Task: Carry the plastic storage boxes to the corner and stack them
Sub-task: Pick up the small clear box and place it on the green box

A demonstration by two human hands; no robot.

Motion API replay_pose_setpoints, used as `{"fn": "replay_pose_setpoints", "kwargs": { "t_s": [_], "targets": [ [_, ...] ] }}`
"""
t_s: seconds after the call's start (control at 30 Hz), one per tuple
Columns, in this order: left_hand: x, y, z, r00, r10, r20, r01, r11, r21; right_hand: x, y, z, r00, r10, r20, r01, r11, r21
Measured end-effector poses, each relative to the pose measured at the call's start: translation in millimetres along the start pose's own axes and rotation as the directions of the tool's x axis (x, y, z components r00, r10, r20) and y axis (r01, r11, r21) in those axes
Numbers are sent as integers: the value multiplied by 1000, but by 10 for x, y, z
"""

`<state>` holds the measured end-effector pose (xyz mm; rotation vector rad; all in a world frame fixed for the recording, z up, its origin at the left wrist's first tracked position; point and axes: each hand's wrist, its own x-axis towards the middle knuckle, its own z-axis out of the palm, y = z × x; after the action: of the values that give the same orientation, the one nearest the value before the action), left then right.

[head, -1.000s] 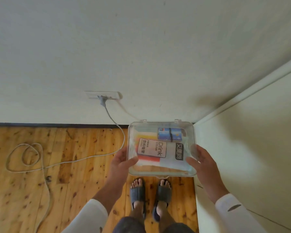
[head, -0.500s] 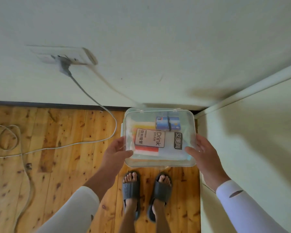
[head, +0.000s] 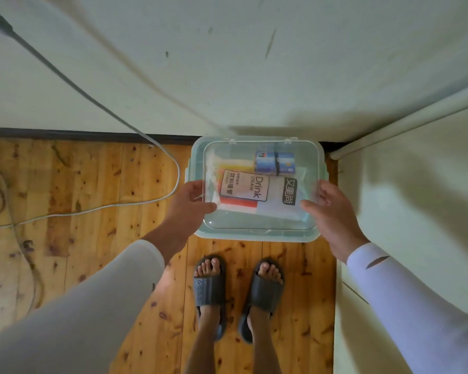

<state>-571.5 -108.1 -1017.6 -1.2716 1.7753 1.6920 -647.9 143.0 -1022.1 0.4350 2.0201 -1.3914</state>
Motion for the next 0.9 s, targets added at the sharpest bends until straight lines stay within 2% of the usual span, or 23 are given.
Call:
{"fn": "replay_pose_setpoints", "kwargs": {
  "t_s": [0.3,0.6,0.9],
  "targets": [
    [346,-23,129,1000,-25,2,25,998,53,285,174,41,1000,21,-7,-21,997,-69],
    [437,-100,145,1000,-26,0,25,999,48,403,238,93,1000,12,-18,-14,994,-109],
    [322,-64,206,1000,-25,-3,25,991,128,270,187,93,999,-20,-37,14,986,-164]
  ]
}}
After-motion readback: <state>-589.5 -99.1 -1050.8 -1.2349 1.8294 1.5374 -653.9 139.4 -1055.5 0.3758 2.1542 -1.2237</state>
